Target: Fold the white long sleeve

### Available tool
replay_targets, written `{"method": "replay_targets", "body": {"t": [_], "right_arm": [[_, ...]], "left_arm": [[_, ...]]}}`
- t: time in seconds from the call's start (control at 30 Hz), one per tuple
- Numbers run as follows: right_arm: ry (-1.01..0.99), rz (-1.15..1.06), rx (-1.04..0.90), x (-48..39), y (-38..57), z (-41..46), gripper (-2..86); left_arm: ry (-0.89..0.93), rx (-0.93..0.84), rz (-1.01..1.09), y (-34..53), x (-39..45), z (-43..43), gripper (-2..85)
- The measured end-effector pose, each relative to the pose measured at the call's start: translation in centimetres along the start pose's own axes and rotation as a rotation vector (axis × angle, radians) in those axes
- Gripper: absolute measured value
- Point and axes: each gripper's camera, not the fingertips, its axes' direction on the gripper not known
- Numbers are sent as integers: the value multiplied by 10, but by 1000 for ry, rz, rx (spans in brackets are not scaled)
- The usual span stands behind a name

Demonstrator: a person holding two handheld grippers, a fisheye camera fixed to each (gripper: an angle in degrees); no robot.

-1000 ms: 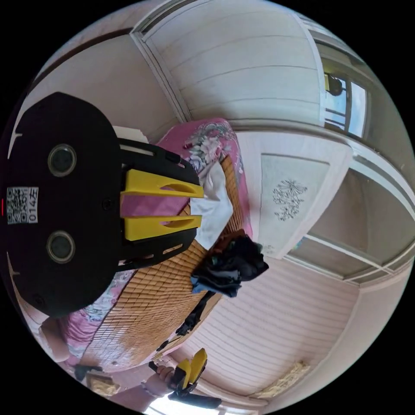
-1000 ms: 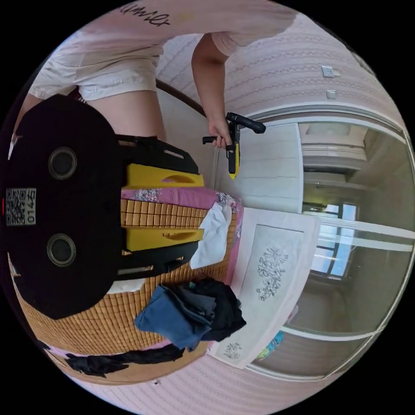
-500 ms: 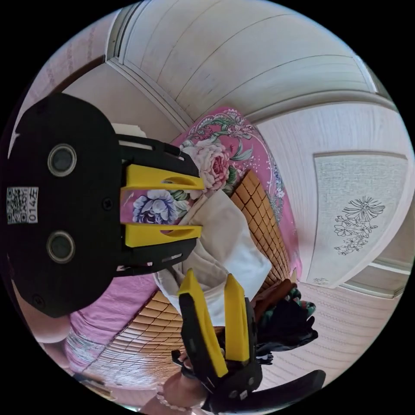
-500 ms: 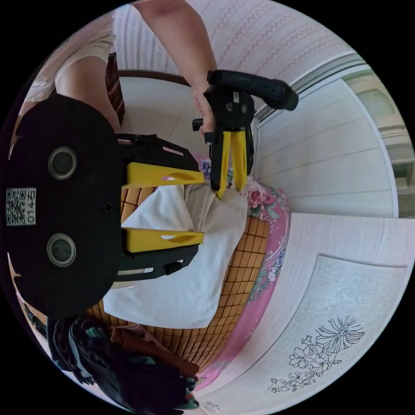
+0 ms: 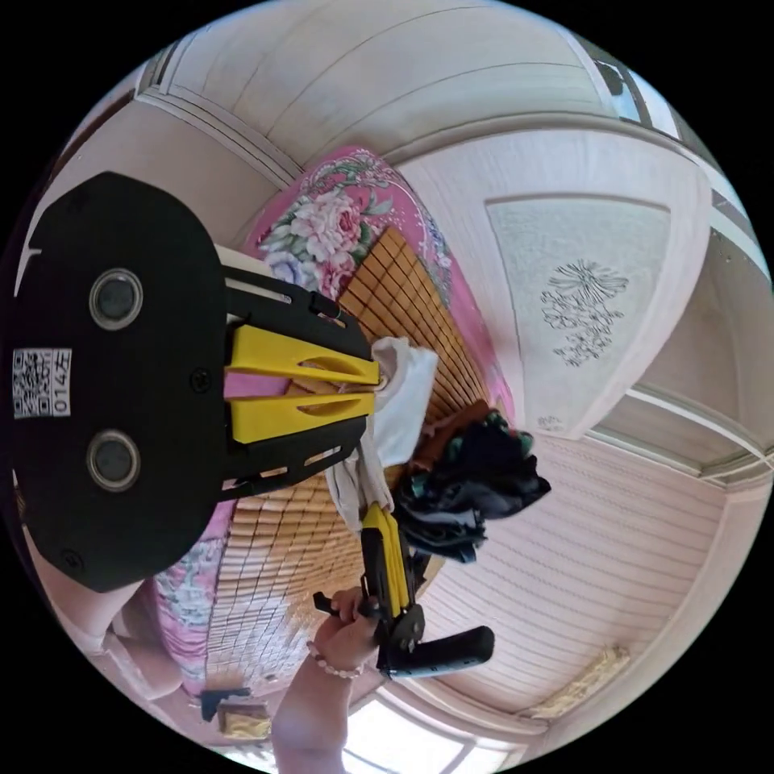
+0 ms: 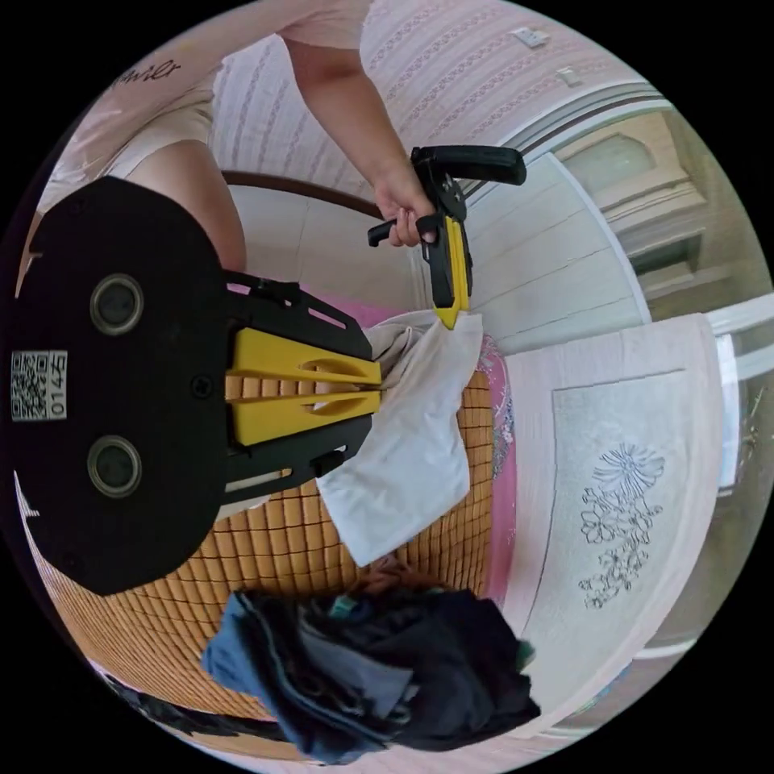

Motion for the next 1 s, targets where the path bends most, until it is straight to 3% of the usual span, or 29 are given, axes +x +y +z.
{"method": "replay_targets", "body": {"t": [0.23,0.43,0.77,0.9,1.0], "right_arm": [[-47,272,217,4,177,-144,-4],[42,416,339,-3,302,-230,-2],[287,391,664,-26,406,-402,2],[373,482,577,-63,487,-399,3],[324,712,343,-51,558,-341,3]], "left_arm": [[301,-34,247,-9,143,-34,-2],[401,-126,372,-9,246,-14,-2],[544,86,542,-65,397,-53,-2],[632,17,567,-22,431,-41,-1],[694,-253,431,47,442,29,1]]}}
